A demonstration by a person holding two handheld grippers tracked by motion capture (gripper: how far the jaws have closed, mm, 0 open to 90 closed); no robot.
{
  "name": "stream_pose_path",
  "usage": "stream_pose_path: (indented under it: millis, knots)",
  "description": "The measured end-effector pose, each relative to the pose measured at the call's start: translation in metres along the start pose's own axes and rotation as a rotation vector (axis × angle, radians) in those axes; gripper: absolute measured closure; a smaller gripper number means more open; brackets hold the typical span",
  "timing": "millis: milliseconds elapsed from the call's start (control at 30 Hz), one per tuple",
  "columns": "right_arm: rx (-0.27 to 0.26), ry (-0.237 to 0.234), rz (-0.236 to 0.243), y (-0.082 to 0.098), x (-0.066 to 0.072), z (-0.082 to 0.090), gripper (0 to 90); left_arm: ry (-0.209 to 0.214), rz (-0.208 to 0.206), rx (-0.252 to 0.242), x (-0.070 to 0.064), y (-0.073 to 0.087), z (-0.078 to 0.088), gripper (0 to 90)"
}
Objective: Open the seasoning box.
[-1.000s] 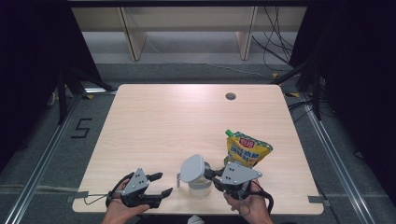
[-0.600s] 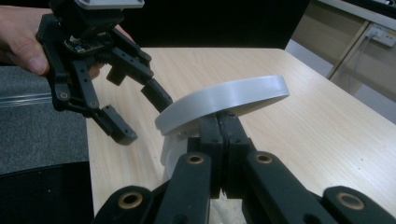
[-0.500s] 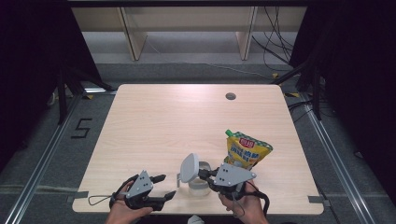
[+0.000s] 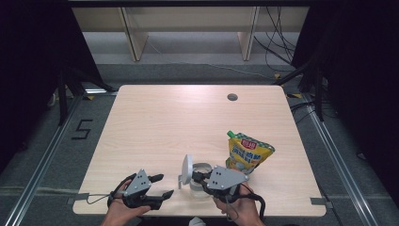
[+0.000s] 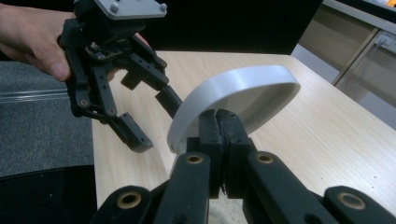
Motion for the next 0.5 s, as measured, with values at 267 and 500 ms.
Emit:
stream_pose_path:
  millis: [267, 500]
  knots:
    - [-0.011, 0.007, -0.007, -0.004, -0.003, 0.003, 88.7, 0.002, 0.008, 0.002, 0.000, 0.001, 0.000, 32.8]
    - [-0.015, 0.039, -0.029, 0.005, -0.010, 0.016, 80.8, -0.005, 0.001, -0.005, 0.000, -0.001, 0.001, 31.0]
Point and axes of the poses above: each handheld gripper's, and its own axes: z roughly backward along the jaws, y roughly out of its underside, x roughly to its left, the point moved 10 cm from there along -z, roughly forward along the jaws, and after that the axes turned 14 degrees about z, right-handed, at the moved point
